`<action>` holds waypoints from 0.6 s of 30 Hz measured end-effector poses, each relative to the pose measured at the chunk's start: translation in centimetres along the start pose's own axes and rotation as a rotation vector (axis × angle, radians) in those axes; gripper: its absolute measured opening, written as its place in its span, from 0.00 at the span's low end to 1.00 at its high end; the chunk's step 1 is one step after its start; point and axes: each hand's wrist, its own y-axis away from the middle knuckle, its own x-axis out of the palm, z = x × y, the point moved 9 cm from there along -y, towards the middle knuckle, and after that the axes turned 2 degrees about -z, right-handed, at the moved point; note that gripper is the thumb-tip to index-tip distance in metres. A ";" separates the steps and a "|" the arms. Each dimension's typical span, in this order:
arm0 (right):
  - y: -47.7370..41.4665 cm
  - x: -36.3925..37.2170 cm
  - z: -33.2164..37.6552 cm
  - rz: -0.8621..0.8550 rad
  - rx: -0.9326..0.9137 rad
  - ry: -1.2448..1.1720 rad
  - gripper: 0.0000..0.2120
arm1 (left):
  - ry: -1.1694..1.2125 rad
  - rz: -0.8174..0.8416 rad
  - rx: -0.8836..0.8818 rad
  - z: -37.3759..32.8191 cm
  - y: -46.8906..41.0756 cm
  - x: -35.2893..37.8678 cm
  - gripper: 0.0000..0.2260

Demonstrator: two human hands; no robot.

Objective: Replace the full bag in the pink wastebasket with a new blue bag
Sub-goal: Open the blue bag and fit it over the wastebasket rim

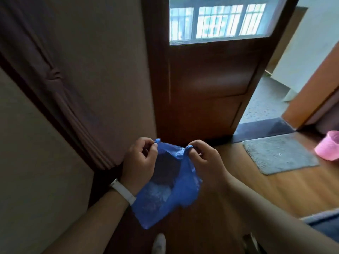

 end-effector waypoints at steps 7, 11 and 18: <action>-6.3 -6.6 -3.0 -0.306 0.085 0.161 0.06 | 0.117 0.238 0.105 1.1 -9.6 10.2 0.04; -7.5 -10.5 -4.9 -0.440 0.145 0.219 0.11 | 0.157 0.329 0.133 0.8 -13.1 16.0 0.05; -9.1 -18.0 -10.1 -0.614 0.246 0.141 0.07 | 0.265 0.522 0.163 -2.1 -15.9 27.3 0.06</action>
